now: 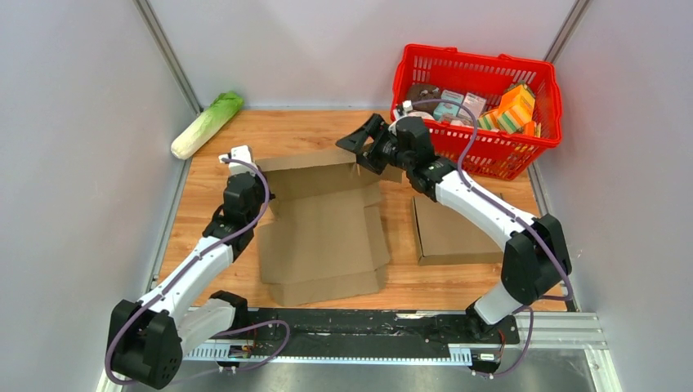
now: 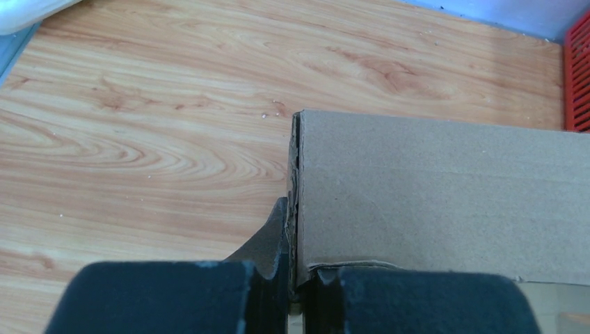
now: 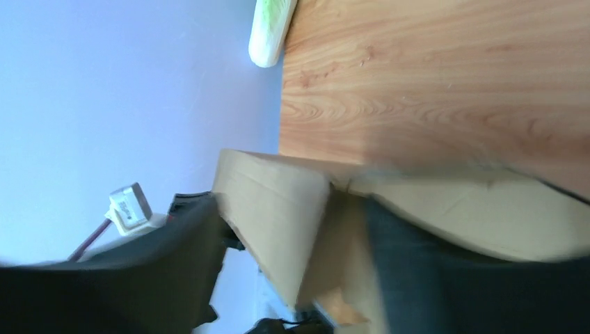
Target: Fold the paper box
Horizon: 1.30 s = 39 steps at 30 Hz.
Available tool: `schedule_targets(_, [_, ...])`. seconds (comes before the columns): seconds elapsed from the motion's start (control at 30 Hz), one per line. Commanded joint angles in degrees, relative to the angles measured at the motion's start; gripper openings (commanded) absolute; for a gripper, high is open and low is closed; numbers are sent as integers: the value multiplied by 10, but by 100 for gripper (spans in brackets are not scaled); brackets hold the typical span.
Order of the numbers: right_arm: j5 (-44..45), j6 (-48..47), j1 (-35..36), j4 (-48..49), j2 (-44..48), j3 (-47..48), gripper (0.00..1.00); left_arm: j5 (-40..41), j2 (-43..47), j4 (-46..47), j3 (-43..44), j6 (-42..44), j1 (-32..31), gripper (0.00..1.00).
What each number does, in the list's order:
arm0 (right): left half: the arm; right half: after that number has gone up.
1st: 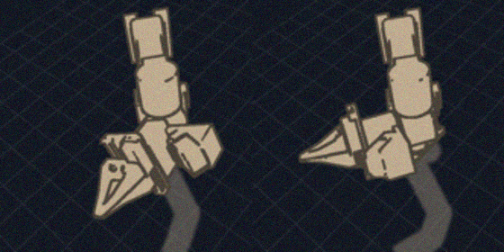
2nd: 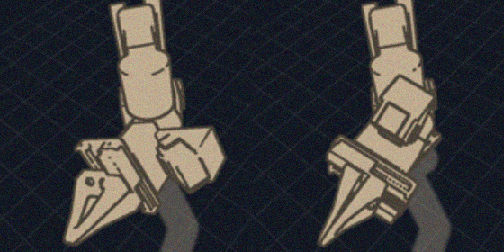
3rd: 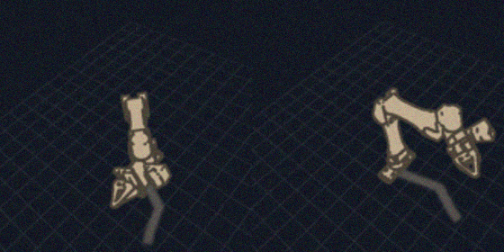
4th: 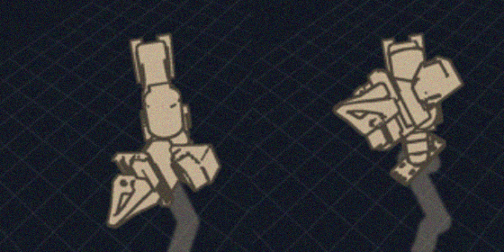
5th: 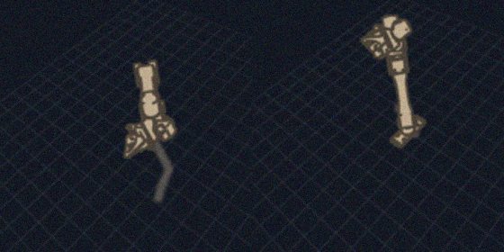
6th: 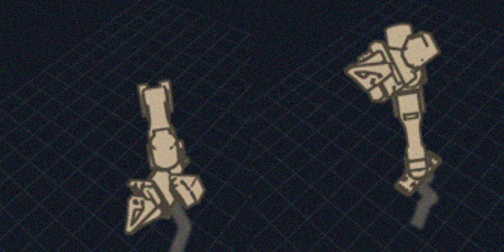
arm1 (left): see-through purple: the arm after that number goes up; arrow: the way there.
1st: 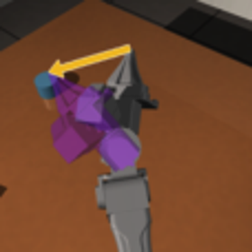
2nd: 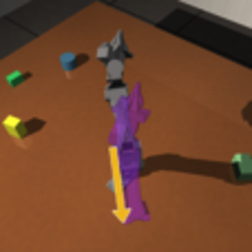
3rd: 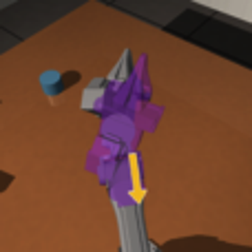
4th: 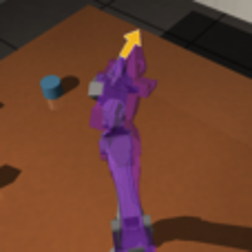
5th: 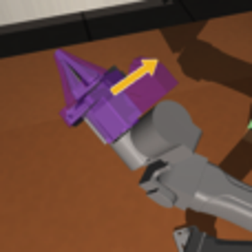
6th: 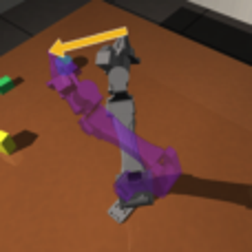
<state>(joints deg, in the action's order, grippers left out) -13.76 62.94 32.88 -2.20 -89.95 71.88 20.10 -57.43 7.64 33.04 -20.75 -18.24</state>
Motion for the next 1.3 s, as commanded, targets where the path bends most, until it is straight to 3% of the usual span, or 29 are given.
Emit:
schedule_targets(0.0, [12, -144, -7, -5, 44, 33, 100, -9, 32, 33, 8, -39, -1, 0])
schedule_targets(0.07, [13, -210, -4, -80, 69, 29, 100, -5, 36, 28, 8, -39, -1, 0])
schedule_targets(0.13, [46, -311, 7, -80, 103, -12, 100, 1, 42, 17, 8, -41, -1, 0])
schedule_targets(0.23, [184, -437, 59, -59, 178, -124, 100, 12, 51, 1, 11, -44, -1, 0])
schedule_targets(0.3, [250, -467, 101, -30, 212, -182, 100, 15, 57, -2, 9, -41, -1, 0])
schedule_targets(0.43, [296, -474, 119, 0, 224, -224, 98, 23, 62, -11, 12, -39, -1, 0])
schedule_targets(0.53, [356, -495, 119, 4, 200, -215, 83, 24, 64, -27, 20, -35, -1, 0])
schedule_targets(0.57, [380, -518, 125, 14, 185, -213, 70, 27, 65, -30, 24, -37, -1, 0])
schedule_targets(0.63, [387, -528, 124, 17, 164, -186, 54, 29, 67, -46, 27, -44, -1, 0])
schedule_targets(0.67, [392, -536, 124, 14, 138, -170, 36, 27, 70, -47, 30, -44, -1, 0])
schedule_targets(0.77, [392, -547, 125, -5, 90, -121, 8, 34, 75, -54, 33, -39, -1, 0])
schedule_targets(0.97, [425, -585, 124, 17, 53, -131, 1, 42, 77, -67, 45, -17, -1, 0])
schedule_targets(1.27, [441, -605, 127, 51, 12, -147, 0, 59, 79, -88, 48, -62, 0, 0])
